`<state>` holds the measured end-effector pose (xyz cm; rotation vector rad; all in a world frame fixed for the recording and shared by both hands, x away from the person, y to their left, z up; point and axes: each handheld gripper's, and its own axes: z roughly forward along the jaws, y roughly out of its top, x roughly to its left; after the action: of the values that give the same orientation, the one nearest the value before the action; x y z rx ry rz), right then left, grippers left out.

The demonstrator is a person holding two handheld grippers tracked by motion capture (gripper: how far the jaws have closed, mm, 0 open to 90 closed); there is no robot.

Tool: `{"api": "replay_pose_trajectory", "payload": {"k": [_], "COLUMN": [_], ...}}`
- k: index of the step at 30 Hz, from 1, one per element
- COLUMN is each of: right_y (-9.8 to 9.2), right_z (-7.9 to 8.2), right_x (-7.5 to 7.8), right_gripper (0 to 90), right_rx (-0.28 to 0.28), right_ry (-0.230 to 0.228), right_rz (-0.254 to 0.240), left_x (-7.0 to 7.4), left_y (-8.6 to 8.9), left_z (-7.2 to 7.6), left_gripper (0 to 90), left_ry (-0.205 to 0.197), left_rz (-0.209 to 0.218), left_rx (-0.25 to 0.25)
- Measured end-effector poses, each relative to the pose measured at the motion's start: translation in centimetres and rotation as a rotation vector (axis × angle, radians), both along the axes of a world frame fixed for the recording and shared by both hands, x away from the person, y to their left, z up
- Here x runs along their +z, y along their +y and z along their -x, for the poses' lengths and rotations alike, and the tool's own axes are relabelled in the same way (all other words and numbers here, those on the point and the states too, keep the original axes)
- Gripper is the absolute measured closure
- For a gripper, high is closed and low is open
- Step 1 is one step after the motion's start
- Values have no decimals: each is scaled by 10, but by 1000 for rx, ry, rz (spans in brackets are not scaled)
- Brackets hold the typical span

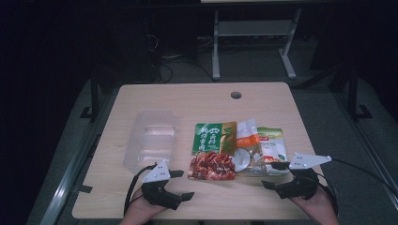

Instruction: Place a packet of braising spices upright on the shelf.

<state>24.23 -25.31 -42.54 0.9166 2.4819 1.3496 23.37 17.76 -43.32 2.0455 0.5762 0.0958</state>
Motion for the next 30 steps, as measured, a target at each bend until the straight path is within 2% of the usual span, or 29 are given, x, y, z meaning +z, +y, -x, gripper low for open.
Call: {"api": "replay_pose_trajectory", "payload": {"k": [2, 5, 8, 11, 17, 19, 21, 22, 24, 26, 28, 29, 30], "right_y": [2, 9, 14, 22, 28, 30, 37, 40, 44, 51, 55, 57, 59], "right_z": [-1, -7, -10, -15, -26, -29, -37, -38, -43, -47, -51, -53, -57], "right_x": [1, 6, 11, 20, 32, 33, 39, 41, 43, 43, 42, 41, 41], "right_gripper": [202, 138, 138, 137, 142, 146, 158, 156, 155, 137, 137, 140, 145], "right_rx": [4, 8, 11, -8, -21, -16, 4, -6, 18, 10, 11, 14, 34], "right_ry": [1, -16, -27, -72, -82, -82, -87, -89, -63, -94, -91, -81, -46], "right_rz": [-5, -16, -9, 14, 28, 27, 47, 55, 59, 71, 69, 69, 74], "left_x": [0, 0, 1, 1, 2, 2, 4, 4, 4, 4, 5, 5, 5], "left_y": [0, 0, -1, -1, 0, 0, 0, 0, -1, -1, -1, -1, -1], "left_z": [0, 0, 1, 1, 2, 2, 3, 3, 4, 4, 5, 5, 6], "left_gripper": [169, 169, 169, 170, 170, 170, 170, 170, 170, 171, 170, 170, 171], "left_ry": [6, 4, -7, -10, -12, -12, -23, -25, -30, -33, -38, -38, -38], "left_rz": [8, 10, 0, -2, -1, -1, -6, -8, -11, -11, -11, -9, -8], "left_rx": [1, -5, -6, -9, -2, -1, -3, -4, -3, -1, -1, 0, 0]}}
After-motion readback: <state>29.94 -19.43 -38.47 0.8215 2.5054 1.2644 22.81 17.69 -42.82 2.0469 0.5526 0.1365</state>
